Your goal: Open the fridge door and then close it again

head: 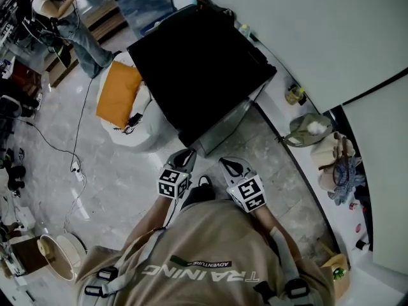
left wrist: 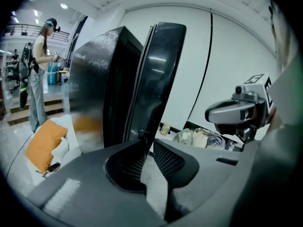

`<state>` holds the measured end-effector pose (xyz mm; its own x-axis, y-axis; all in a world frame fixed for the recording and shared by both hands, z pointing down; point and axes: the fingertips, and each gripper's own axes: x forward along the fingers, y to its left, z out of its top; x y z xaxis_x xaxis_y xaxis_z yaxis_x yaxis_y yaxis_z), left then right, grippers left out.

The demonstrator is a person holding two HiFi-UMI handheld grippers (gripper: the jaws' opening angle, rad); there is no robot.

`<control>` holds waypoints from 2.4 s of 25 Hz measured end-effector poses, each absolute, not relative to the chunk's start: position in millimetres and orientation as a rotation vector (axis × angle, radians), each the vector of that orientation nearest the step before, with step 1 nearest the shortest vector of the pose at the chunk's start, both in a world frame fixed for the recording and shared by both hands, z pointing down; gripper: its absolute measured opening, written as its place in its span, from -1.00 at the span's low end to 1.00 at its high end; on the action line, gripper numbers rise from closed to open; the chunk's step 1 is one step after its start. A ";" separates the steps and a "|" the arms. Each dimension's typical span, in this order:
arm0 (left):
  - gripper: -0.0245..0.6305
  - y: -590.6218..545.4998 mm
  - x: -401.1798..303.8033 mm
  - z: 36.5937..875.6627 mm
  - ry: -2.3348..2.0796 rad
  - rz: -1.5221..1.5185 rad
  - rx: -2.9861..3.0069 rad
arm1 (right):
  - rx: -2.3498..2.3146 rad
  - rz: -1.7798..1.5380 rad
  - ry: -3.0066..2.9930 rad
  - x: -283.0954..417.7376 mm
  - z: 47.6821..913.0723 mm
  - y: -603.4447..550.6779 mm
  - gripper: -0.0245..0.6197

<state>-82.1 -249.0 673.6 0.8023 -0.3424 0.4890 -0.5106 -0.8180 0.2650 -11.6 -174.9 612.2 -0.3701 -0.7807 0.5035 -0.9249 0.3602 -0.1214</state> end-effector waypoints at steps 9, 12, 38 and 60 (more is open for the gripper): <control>-0.78 -216.1 -71.2 675.9 -0.809 0.611 2.531 | 1.462 0.544 -2.315 26.4 609.4 -144.0 -0.94; -0.78 -206.5 -67.3 676.0 -0.845 0.628 2.536 | 1.453 0.529 -2.343 34.8 608.9 -132.5 -0.94; -0.81 -116.5 -10.3 675.6 -1.061 0.666 2.454 | 1.326 0.453 -2.433 93.8 618.9 -29.7 -0.94; -0.82 -101.2 2.4 674.1 -0.903 0.647 2.499 | 1.622 0.567 -2.235 80.9 612.6 8.4 -0.94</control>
